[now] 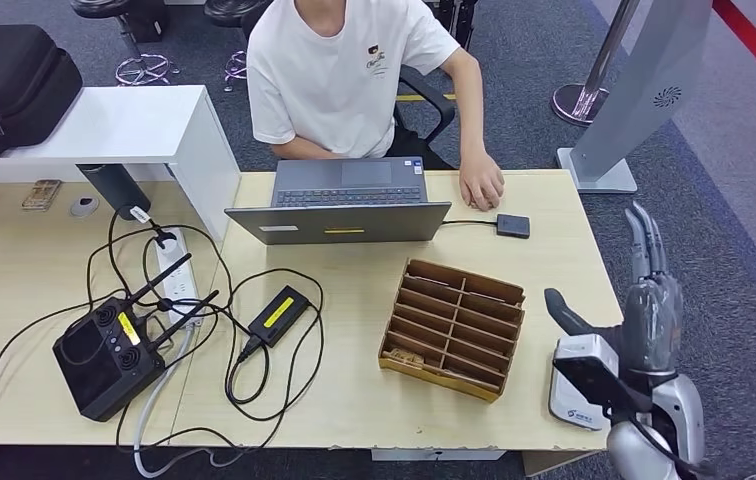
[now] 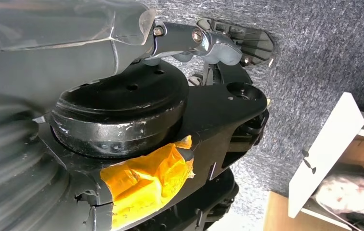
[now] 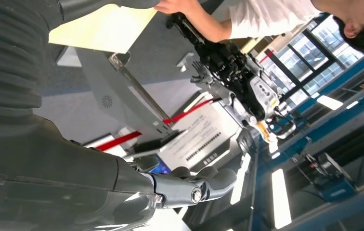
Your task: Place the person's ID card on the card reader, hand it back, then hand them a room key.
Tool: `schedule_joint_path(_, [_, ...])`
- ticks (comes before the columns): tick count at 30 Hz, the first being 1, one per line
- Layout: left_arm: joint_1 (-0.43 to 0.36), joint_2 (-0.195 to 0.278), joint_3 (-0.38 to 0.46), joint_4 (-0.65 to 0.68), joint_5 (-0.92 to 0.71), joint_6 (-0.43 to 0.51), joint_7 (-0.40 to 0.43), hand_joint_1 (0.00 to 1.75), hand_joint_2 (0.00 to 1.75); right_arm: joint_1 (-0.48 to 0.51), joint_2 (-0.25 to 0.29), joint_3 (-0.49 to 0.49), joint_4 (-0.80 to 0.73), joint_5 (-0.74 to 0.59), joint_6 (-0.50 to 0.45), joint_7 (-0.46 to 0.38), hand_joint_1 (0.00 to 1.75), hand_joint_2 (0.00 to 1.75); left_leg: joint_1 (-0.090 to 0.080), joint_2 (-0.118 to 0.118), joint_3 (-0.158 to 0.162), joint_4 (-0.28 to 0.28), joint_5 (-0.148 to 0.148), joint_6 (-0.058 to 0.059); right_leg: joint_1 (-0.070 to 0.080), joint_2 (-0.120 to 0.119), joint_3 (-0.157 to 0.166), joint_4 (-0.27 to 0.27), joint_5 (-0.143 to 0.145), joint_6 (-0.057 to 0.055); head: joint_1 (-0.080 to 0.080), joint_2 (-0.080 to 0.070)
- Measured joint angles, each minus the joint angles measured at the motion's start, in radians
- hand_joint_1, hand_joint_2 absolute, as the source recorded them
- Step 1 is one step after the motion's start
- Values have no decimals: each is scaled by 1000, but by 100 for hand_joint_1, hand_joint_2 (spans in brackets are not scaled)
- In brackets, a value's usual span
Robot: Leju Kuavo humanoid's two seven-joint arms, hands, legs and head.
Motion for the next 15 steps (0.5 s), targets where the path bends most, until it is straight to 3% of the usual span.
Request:
schedule_joint_path(8, [3, -1, 0, 0, 43, 3, -15, 0, 175, 291, 14, -1, -191, 82, -139, -29, 0, 175, 0, 1, 0, -1, -3, -1, 0, 1, 0, 0, -3, -1, 0, 0])
schedule_joint_path(15, [7, -2, 0, 0, 66, 4, -32, 0, 175, 421, 15, 65, -248, 150, -210, 33, 0, 175, 0, 2, 1, -1, -3, -1, 0, 2, -2, 0, -3, -1, 0, 0])
